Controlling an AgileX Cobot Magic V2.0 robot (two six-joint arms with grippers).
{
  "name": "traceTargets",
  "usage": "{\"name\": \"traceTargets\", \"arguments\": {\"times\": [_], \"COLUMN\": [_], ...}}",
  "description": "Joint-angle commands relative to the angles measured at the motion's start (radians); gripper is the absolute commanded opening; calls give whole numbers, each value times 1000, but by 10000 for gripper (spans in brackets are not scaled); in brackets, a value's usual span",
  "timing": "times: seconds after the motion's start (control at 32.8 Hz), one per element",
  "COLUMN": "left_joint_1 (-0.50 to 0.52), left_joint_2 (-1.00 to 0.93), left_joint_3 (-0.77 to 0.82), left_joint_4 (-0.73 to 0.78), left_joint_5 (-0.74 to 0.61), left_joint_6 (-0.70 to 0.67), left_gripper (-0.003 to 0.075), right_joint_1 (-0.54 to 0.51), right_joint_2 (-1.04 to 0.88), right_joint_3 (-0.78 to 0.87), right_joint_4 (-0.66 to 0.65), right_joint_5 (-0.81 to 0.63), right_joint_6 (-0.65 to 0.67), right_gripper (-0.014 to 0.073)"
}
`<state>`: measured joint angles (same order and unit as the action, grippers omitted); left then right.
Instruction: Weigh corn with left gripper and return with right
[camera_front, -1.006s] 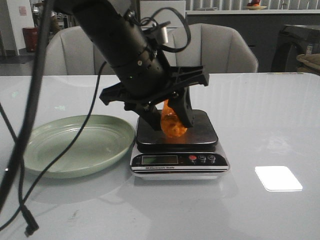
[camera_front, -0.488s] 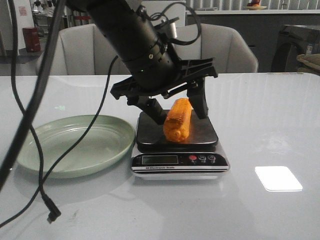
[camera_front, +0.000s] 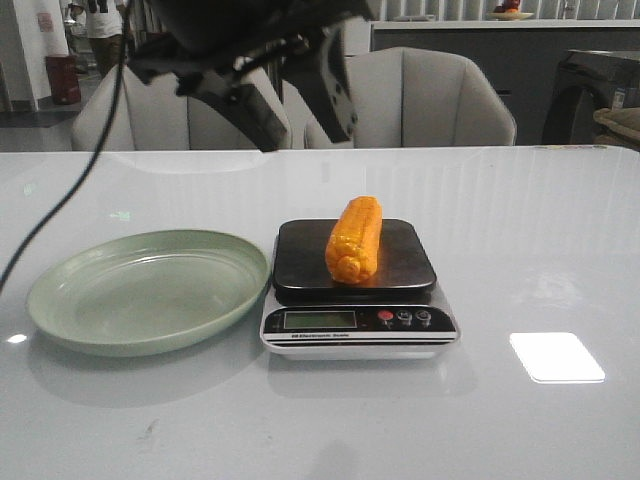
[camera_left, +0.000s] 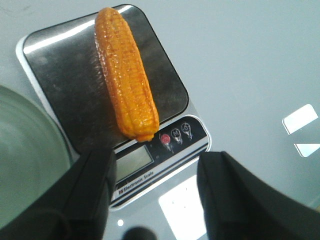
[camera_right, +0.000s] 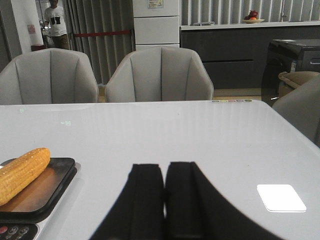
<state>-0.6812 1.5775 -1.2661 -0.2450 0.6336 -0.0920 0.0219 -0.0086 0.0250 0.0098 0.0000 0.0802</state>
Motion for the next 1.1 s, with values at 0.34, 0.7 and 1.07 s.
{"name": "traceTargets", "arguments": {"times": [0.34, 0.7, 1.07], "left_joint_1": [-4, -4, -4], "left_joint_2": [-556, -1055, -1460], "left_joint_3": [294, 547, 772], "left_joint_4": [176, 279, 278], "left_joint_5": [-36, -32, -14], "left_joint_6": [2, 2, 2], "left_gripper": [407, 407, 266], "right_joint_1": [-4, -4, -4], "right_joint_2": [-20, -20, -20], "right_joint_3": [12, 12, 12], "right_joint_4": [-10, -10, -10], "right_joint_5": [-81, -81, -81], "right_joint_6": [-1, -1, -1], "right_gripper": [165, 165, 165]}}
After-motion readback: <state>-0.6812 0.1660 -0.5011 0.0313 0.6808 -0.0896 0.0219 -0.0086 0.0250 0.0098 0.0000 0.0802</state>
